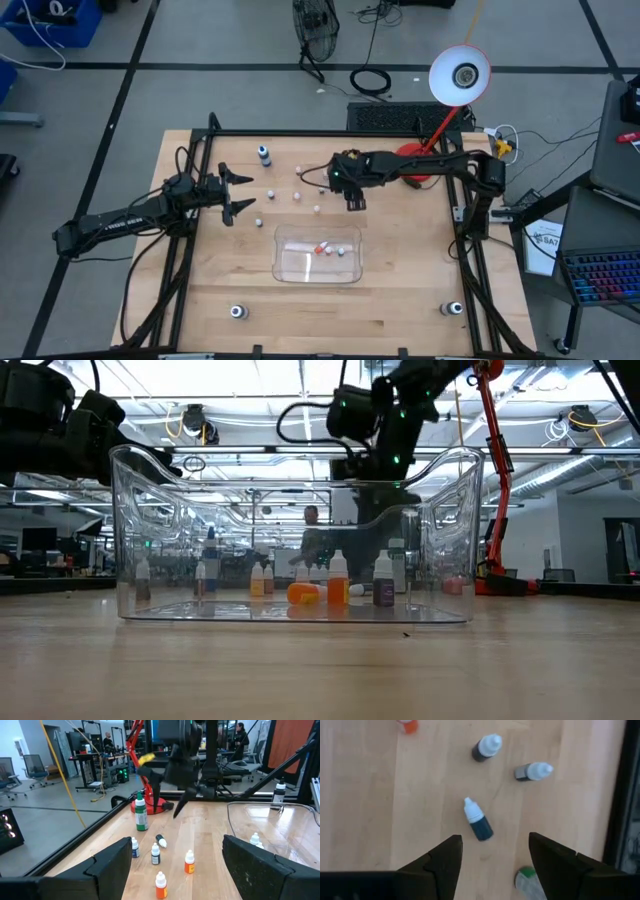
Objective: Pick & Place food coloring
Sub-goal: Put the small blue food coloring bottle into the transparent bin
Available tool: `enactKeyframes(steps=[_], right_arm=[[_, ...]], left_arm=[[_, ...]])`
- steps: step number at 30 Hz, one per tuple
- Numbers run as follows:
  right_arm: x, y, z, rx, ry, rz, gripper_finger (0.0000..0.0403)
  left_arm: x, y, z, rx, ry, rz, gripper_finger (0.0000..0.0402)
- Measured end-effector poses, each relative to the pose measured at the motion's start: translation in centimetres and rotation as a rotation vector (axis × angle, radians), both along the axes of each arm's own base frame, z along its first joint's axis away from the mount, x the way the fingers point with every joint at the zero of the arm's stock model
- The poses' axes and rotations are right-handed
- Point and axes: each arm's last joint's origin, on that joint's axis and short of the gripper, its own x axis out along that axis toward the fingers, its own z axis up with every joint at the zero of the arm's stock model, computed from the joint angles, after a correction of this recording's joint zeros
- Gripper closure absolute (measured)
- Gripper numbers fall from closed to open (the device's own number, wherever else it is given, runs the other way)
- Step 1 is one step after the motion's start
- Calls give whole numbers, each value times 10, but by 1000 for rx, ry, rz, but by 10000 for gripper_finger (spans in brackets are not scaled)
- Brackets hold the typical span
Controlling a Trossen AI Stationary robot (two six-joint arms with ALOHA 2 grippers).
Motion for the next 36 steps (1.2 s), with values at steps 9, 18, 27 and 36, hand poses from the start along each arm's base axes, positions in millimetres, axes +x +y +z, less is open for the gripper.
enactKeyframes(steps=[9, 18, 27, 36], right_arm=[[-12, -7, -34, 57, -31, 11, 194], [-17, -25, -42, 107, -98, -26, 194], [-14, -26, -61, 132, -106, 1, 197], [-8, -27, -74, 121, -92, 20, 198]], left_arm=[[0, 0, 0, 0, 0, 0, 96], [0, 0, 0, 0, 0, 0, 96], [0, 0, 0, 0, 0, 0, 96], [0, 0, 0, 0, 0, 0, 96]])
